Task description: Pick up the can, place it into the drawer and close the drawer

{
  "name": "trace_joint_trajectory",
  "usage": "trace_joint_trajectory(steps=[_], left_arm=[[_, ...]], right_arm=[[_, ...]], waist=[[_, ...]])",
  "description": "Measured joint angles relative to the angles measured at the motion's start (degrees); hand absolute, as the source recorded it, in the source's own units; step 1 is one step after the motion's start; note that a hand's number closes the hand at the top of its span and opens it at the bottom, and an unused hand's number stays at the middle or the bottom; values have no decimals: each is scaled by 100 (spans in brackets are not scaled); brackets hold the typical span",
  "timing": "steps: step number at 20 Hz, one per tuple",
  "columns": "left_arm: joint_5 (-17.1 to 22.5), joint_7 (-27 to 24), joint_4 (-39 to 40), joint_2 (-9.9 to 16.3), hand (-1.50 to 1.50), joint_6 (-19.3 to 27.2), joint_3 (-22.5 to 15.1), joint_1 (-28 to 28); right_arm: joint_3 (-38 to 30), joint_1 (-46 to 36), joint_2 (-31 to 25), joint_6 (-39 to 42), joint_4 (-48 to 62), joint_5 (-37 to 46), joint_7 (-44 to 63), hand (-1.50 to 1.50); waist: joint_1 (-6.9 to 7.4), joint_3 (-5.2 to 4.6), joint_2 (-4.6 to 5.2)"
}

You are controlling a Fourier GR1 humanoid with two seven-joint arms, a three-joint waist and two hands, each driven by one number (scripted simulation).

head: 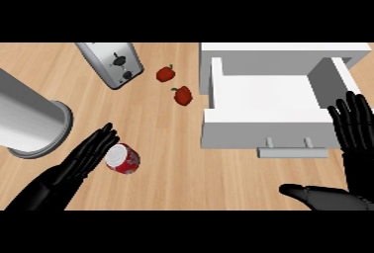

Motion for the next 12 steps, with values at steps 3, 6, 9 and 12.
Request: trace_joint_trajectory(steps=[3,6,9,12], left_arm=[[208,228,-199,114,-150,-181,121,173],[629,467,-300,248,-150,-356,442,166],[803,671,-396,192,-150,-356,549,260],[1001,818,-437,220,-150,-447,789,325]], right_arm=[[102,162,86,-47,-107,118,139,-150],[-190,257,-34,129,-111,-124,92,-150],[-183,489,48,210,-35,-81,-170,-150],[-194,655,72,301,-83,-64,-261,-150]], waist=[[3,-2,-4],[0,-2,-5],[-1,-1,-6],[-2,-1,-6]])
